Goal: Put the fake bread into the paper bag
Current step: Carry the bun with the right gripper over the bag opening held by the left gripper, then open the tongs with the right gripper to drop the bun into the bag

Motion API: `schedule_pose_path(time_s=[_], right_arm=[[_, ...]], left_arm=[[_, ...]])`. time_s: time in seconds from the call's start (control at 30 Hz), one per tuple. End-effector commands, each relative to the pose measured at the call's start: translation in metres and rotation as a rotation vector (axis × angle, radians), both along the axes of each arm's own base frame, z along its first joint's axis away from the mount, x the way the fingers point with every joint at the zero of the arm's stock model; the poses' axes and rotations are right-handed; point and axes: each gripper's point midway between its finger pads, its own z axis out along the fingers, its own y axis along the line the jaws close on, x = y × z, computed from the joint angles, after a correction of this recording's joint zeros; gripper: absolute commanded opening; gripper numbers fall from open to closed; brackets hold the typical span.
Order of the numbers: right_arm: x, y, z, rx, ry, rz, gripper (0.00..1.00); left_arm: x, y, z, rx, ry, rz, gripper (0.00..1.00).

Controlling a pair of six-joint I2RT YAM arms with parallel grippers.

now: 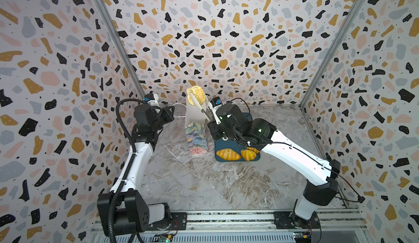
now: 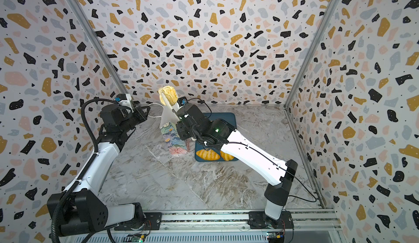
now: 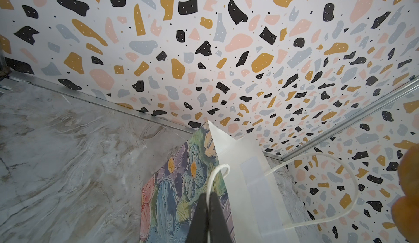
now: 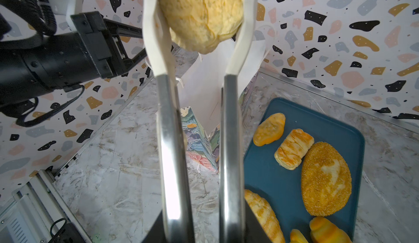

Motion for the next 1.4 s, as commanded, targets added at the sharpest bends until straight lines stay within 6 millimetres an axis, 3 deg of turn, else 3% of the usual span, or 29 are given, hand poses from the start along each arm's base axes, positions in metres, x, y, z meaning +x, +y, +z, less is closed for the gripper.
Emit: schedule_pose_path(time_s=[0.0,0.2,0.5,0.93,1.37], right_arm=[[-0.001,0.003,0.034,0.045,-0.067,-0.003,0.36],[0.000,0.016,0.032,0.032,-0.065,0.015,0.36],[0.006,0.024,0.005,-0.010,-0.005,0.008,0.38],[0.025,-0.001,-0.042,-0.098,0.118,-0.086,0.38],[0.026,-0.012,-0.056,-0.133,0.131,-0.113,0.51]], left_arm=[[-0.002,-0.004,0.015,0.020,-0.066,-0.022,0.00],[-0.002,-0.005,0.015,0.018,-0.064,-0.026,0.00],[-0.001,-0.006,0.013,0.013,-0.054,-0.034,0.00],[-0.003,-0.006,0.015,0.017,-0.059,-0.032,0.00],[-0.003,-0.005,0.015,0.021,-0.056,-0.026,0.00]])
